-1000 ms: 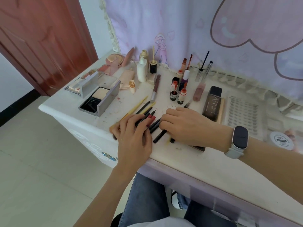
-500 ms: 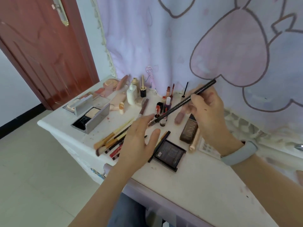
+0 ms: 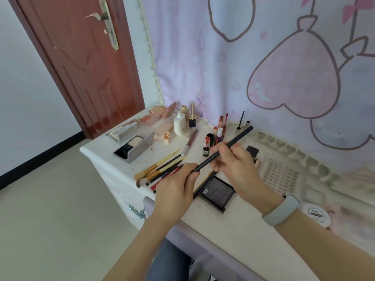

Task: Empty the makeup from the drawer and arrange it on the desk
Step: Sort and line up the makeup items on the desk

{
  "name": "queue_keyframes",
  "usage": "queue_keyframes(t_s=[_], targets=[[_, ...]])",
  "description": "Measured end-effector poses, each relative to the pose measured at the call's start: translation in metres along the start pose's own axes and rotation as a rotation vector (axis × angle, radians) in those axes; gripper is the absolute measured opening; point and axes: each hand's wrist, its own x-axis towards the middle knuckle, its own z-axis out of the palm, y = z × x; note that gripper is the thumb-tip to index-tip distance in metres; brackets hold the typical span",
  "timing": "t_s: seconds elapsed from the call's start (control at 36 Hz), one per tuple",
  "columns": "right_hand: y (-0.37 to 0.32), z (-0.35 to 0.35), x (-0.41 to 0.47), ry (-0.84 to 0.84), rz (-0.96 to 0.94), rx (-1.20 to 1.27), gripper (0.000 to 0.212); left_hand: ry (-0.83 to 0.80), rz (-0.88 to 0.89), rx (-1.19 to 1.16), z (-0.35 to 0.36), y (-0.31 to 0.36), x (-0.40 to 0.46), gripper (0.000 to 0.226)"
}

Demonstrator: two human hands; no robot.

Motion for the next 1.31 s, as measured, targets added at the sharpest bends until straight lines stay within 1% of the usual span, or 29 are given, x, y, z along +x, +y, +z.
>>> queue_keyframes(t_s=[0.08, 0.14, 0.17, 0.19, 0.25, 0.31, 0.36, 0.42, 0.44, 0.47, 0.5, 0.58, 0.69, 0.81, 0.86, 0.94, 1.0, 1.08, 1.14, 1.19, 1.25, 1.31], targets=[[-0.004, 0.0, 0.0, -0.065, 0.007, 0.003, 0.022, -0.075, -0.065, -0.043, -0.01, -0.012, -0.006, 0.037], [-0.011, -0.001, 0.0, -0.068, -0.003, 0.063, 0.02, -0.117, -0.142, -0.034, -0.016, -0.026, -0.01, 0.037], [-0.014, -0.002, 0.001, -0.056, -0.039, 0.067, 0.02, -0.121, -0.197, -0.042, -0.02, -0.033, -0.013, 0.037], [-0.017, -0.002, 0.001, -0.045, -0.095, 0.018, 0.019, -0.122, -0.255, -0.061, -0.024, -0.04, -0.015, 0.036], [-0.016, -0.002, 0.0, -0.054, -0.218, -0.201, 0.019, -0.124, -0.337, -0.087, -0.031, -0.052, -0.017, 0.036], [-0.009, 0.002, -0.005, -0.143, -0.301, -0.517, 0.025, -0.124, -0.367, -0.109, -0.036, -0.06, -0.017, 0.034], [0.004, 0.009, -0.012, -0.306, -0.384, -0.945, 0.032, -0.119, -0.389, -0.138, -0.039, -0.066, -0.016, 0.035], [0.021, 0.017, -0.018, -0.402, -0.562, -1.363, 0.043, -0.112, -0.393, -0.144, -0.041, -0.07, -0.015, 0.038], [0.03, 0.022, -0.019, -0.424, -0.635, -1.489, 0.048, -0.104, -0.387, -0.148, -0.042, -0.072, -0.016, 0.038], [0.038, 0.027, -0.02, -0.439, -0.668, -1.562, 0.049, -0.091, -0.377, -0.157, -0.043, -0.074, -0.018, 0.038], [0.045, 0.031, -0.021, -0.45, -0.675, -1.599, 0.047, -0.075, -0.365, -0.168, -0.044, -0.075, -0.02, 0.036], [0.059, 0.04, -0.018, -0.465, -0.66, -1.657, 0.031, -0.022, -0.358, -0.232, -0.048, -0.079, -0.029, 0.026], [0.067, 0.046, -0.013, -0.441, -0.567, -1.673, 0.028, 0.044, -0.406, -0.336, -0.051, -0.082, -0.039, 0.024], [0.069, 0.042, -0.012, -0.432, -0.458, -1.623, 0.022, 0.066, -0.397, -0.339, -0.05, -0.082, -0.041, 0.018], [0.07, 0.04, -0.012, -0.437, -0.415, -1.588, 0.024, 0.056, -0.356, -0.357, -0.047, -0.078, -0.039, 0.022], [0.071, 0.038, -0.008, -0.458, -0.357, -1.541, 0.034, 0.027, -0.292, -0.349, -0.042, -0.068, -0.038, 0.028], [0.069, 0.036, -0.006, -0.458, -0.341, -1.494, 0.037, 0.01, -0.266, -0.315, -0.036, -0.062, -0.038, 0.025], [0.063, 0.027, -0.002, -0.379, -0.302, -1.43, 0.037, -0.01, -0.196, -0.234, -0.026, -0.053, -0.036, 0.018], [0.058, 0.016, 0.001, -0.311, -0.259, -1.385, 0.033, -0.019, -0.099, -0.068, -0.017, -0.05, -0.034, 0.013], [0.055, 0.004, 0.002, -0.273, -0.217, -1.354, 0.029, -0.025, -0.058, 0.115, -0.007, -0.048, -0.031, 0.013], [0.054, -0.005, 0.002, -0.285, -0.191, -1.383, 0.027, -0.031, -0.061, 0.214, 0.001, -0.048, -0.027, 0.014], [0.054, -0.01, 0.0, -0.323, -0.182, -1.396, 0.026, -0.015, -0.072, 0.265, 0.008, -0.049, -0.025, 0.014]])
